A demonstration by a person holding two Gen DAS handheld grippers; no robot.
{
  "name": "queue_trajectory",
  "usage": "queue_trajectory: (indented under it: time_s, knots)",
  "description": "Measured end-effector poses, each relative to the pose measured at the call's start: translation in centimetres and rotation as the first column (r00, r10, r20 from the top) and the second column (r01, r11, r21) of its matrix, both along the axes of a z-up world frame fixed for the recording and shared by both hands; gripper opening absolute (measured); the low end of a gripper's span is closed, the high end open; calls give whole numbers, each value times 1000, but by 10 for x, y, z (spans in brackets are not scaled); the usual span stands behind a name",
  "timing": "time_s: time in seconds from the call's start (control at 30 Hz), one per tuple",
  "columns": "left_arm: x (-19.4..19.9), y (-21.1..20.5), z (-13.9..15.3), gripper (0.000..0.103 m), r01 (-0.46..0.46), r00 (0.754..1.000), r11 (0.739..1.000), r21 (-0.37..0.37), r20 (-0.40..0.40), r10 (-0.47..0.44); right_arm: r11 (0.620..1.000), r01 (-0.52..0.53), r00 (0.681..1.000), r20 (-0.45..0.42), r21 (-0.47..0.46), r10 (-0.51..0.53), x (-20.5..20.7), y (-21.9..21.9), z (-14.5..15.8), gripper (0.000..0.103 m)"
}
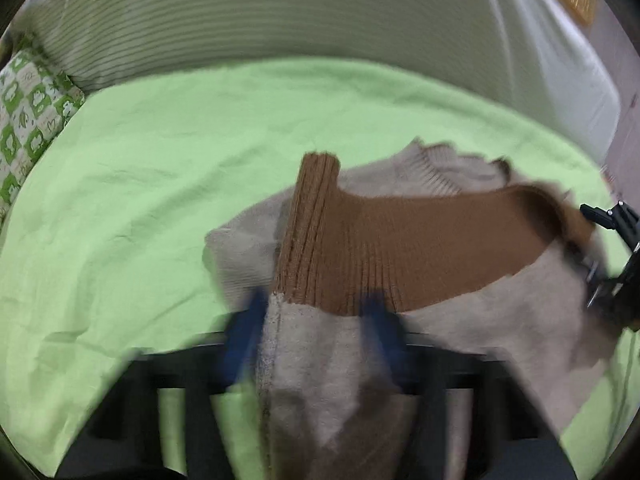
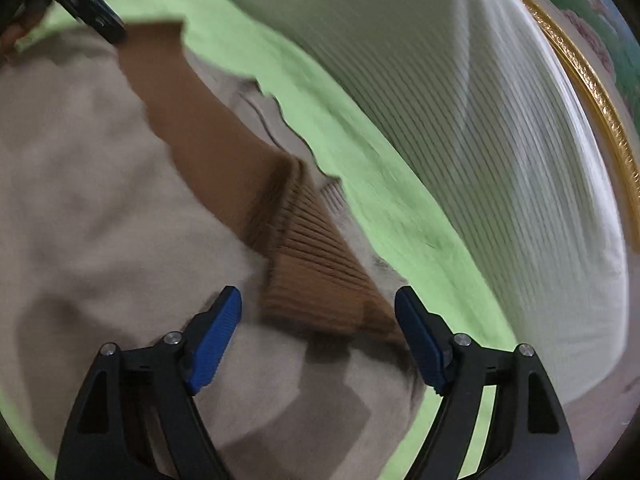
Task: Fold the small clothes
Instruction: 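Lay the hem over the collar and open both grippers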
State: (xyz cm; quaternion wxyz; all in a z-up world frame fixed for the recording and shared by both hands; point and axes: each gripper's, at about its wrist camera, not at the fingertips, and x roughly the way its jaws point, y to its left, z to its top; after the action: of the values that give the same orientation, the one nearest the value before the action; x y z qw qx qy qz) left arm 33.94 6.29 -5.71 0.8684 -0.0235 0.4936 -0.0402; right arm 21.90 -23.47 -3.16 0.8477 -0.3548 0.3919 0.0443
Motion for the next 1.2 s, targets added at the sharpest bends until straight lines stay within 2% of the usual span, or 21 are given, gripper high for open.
queue_trajectory:
  time_s: [0.03, 0.07, 0.13, 0.17, 0.27, 0.33, 0.37, 0.4, 0.47, 0.5, 0.53, 0.57, 0.6, 0.63, 0.67, 0.7, 0.73, 0.8, 0.9, 1.1, 1.2]
  knots:
    - [1, 0, 1, 19, 2, 1000, 1000, -6, 5, -2, 998, 17, 1000, -18, 62, -16, 6, -7, 3, 32]
    - [0, 3, 3, 13, -2, 1000, 1000, -19, 20, 3, 991, 54, 998, -31, 126, -50, 14, -15, 8, 11]
    - [-1, 8, 11, 10, -13, 999, 999, -39, 51, 15, 956, 118, 993, -13, 269, -119, 28, -38, 27, 11]
    - [0, 10, 16, 9, -20, 997, 999, -41, 72, 22, 942, 136, 990, -1, 306, -142, 33, -46, 33, 10]
    - [13, 9, 23, 9, -56, 991, 998, -8, 121, 57, 867, 233, 963, 22, 440, -270, 59, -73, 55, 10]
    - [24, 11, 17, 8, -83, 990, 996, 13, 117, 81, 839, 293, 943, 7, 459, -333, 76, -83, 53, 10]
    - [30, 10, 10, 9, -92, 991, 996, 20, 97, 89, 841, 325, 932, 5, 433, -363, 86, -85, 47, 10]
    - [35, 9, 0, 9, -111, 992, 992, 50, 73, 108, 837, 365, 920, -21, 409, -391, 97, -87, 38, 11]
    - [38, 7, -8, 12, -116, 992, 991, 68, 49, 113, 799, 471, 882, -177, 374, -437, 117, -98, 7, 15]
    - [37, 5, -7, 17, -117, 992, 990, 75, 48, 114, 779, 501, 866, -208, 378, -455, 119, -104, -3, 17]
    - [33, 6, -2, 18, -126, 991, 989, 71, 56, 122, 770, 503, 864, -191, 394, -466, 116, -108, -3, 22]
    - [30, 6, 2, 23, -126, 991, 990, 61, 59, 123, 765, 501, 863, -164, 405, -479, 112, -111, 0, 37]
    - [23, 7, 9, 32, -124, 991, 991, 47, 62, 121, 763, 507, 855, -127, 401, -502, 106, -113, 6, 49]
    - [16, 9, 16, 39, -130, 990, 990, 48, 69, 126, 760, 525, 840, -86, 384, -536, 100, -114, 13, 74]
    - [6, 10, 23, 54, -143, 987, 988, 57, 82, 138, 759, 525, 829, -31, 385, -558, 91, -117, 23, 78]
    - [-1, 11, 28, 59, -150, 985, 987, 59, 91, 144, 760, 512, 829, 3, 400, -560, 82, -119, 32, 78]
    - [-14, 13, 35, 59, -154, 984, 987, 49, 103, 148, 757, 503, 829, 14, 417, -559, 74, -122, 41, 78]
    - [-35, 17, 41, 64, -163, 982, 987, 13, 103, 160, 732, 478, 842, -15, 487, -540, 53, -129, 57, 78]
    - [-68, 22, 43, 70, -203, 974, 978, -44, 92, 207, 713, 448, 859, -38, 539, -511, 22, -125, 65, 78]
    - [-129, 25, 15, 74, -273, 962, 948, -166, -15, 274, 670, 439, 871, -101, 599, -481, -44, -99, 45, 78]
    - [-153, 19, -1, 74, -313, 950, 929, -196, -55, 308, 687, 409, 887, -84, 600, -455, -75, -84, 41, 78]
